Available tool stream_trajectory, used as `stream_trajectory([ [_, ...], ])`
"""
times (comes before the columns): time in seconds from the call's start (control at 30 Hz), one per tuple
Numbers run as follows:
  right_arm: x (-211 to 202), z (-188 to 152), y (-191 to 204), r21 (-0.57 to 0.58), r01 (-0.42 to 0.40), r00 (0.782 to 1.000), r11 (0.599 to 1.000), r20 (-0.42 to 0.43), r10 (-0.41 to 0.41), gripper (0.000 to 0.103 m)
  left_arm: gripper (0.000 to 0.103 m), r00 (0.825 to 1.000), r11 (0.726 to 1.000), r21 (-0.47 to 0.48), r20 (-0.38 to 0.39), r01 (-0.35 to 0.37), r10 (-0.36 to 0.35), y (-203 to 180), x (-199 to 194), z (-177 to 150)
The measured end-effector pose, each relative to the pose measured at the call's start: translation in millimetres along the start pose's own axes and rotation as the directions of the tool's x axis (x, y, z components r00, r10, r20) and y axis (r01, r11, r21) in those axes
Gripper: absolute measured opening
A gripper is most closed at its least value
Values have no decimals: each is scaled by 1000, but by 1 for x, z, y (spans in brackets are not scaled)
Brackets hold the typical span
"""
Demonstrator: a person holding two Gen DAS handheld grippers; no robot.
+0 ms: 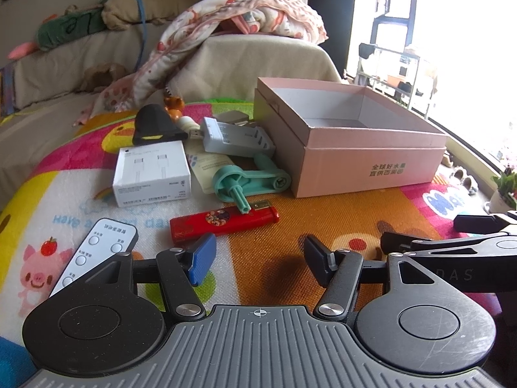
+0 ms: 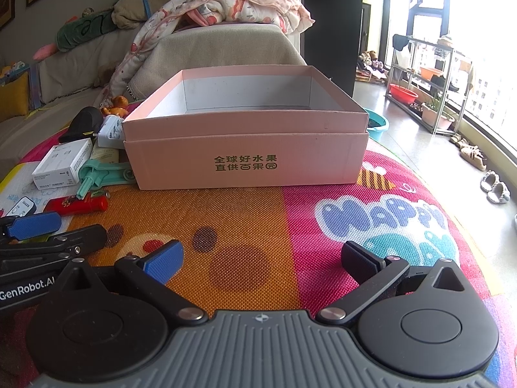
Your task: Organize rigid objects
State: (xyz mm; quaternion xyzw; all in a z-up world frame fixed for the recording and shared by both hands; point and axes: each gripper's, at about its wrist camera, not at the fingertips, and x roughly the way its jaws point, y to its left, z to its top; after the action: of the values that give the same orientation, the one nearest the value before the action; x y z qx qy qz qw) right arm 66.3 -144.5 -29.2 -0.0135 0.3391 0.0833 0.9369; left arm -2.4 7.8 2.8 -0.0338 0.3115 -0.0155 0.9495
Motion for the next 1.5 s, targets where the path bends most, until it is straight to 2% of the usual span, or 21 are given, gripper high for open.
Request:
stream_trajectory([
  [0.07,2,4,-1,-15,-11,1000,1000,-23,10,103,64,999,999,13,-5,45,-45,7,-8,1],
  [0.13,4,11,-4,-38,-36,998,999,-59,34,103,64,998,998,34,25,54,-55,18,-26,2],
  [0.23,7,15,-7,-62,-67,995,996,-78,62,103,64,996,996,83,77,-45,38,45,-48,5],
  [0.37,8,17,-7,-78,-79,994,994,-88,72,103,63,993,992,48,-7,-114,114,89,-44,6],
  [0.43,9,17,-6,-87,-78,993,993,-92,70,103,63,994,995,26,-42,-100,101,100,-39,4],
  [0.53,10,19,-7,-95,-89,991,992,-104,79,103,63,997,999,-2,-63,-50,50,102,-29,0],
  [0.73,13,22,-7,-109,-109,989,988,-115,97,103,63,997,998,14,-42,-61,61,96,-20,-3],
  [0.8,12,21,-7,-102,-107,990,989,-104,96,103,56,998,998,36,-37,-59,60,95,-22,-5],
  [0.83,12,20,-6,-97,-103,991,990,-97,94,103,45,998,998,34,-30,-58,59,95,-24,-6],
  [1.0,13,23,0,-53,-70,995,996,-68,67,102,43,999,999,11,-6,-51,51,98,-27,-10],
  [1.1,12,29,20,-81,-156,986,984,-78,150,99,43,998,998,10,6,-58,58,97,-30,-11],
  [1.17,6,28,45,-144,-200,979,969,-61,193,97,43,998,998,-14,17,-54,54,101,-32,-11],
  [1.3,-6,18,105,-323,-213,973,922,12,229,97,43,999,983,-184,44,-21,29,128,-37,-14],
  [1.4,2,21,130,-327,-218,974,919,-8,228,97,43,997,960,-280,71,15,5,144,-41,-18],
  [1.5,14,30,139,-281,-225,974,933,-31,226,97,43,997,959,-283,75,23,-1,144,-42,-18],
])
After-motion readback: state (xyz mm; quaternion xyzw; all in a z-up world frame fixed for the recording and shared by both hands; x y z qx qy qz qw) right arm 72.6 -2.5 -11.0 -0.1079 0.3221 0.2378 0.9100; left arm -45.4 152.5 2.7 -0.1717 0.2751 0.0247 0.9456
